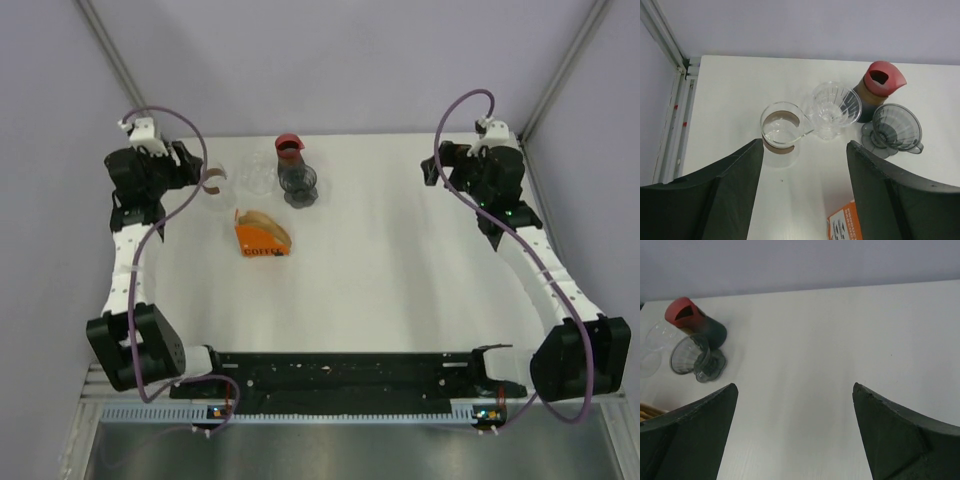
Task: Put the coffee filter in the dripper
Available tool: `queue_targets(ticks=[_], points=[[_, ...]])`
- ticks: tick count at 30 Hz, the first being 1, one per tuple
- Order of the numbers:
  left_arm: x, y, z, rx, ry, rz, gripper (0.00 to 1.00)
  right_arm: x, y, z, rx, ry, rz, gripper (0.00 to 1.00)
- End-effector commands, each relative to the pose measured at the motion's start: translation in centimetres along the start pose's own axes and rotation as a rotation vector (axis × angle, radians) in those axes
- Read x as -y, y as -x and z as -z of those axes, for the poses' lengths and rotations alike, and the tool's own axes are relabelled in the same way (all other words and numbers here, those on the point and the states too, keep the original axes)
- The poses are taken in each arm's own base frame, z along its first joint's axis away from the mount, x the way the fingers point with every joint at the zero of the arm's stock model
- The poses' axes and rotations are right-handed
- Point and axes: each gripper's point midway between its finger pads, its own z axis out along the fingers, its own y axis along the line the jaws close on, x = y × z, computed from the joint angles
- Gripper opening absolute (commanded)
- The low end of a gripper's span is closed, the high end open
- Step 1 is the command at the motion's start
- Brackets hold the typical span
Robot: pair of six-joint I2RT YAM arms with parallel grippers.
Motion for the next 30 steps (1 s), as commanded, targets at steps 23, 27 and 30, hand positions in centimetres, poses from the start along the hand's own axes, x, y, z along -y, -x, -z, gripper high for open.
queue_targets(ticks=[23,27,30], points=[[-6.8,-11.3,-13.9,-0.519,0.219,0.124,0.44,-0.2,-9.2,0.1,-0.393,0.022,-0.020,0.97],[-6.4,-10.7,-13.5,-0.509,0.216,0.150,0.14,-0.3,-9.0,0.4,-0.393,0.023,-0.023,0.97],[-6.1,-8.9,-12.6,-0.481,0.240,0.170,0.00,-0.4,-8.8,0.6,-0.391,0.026,-0.026,0.97]])
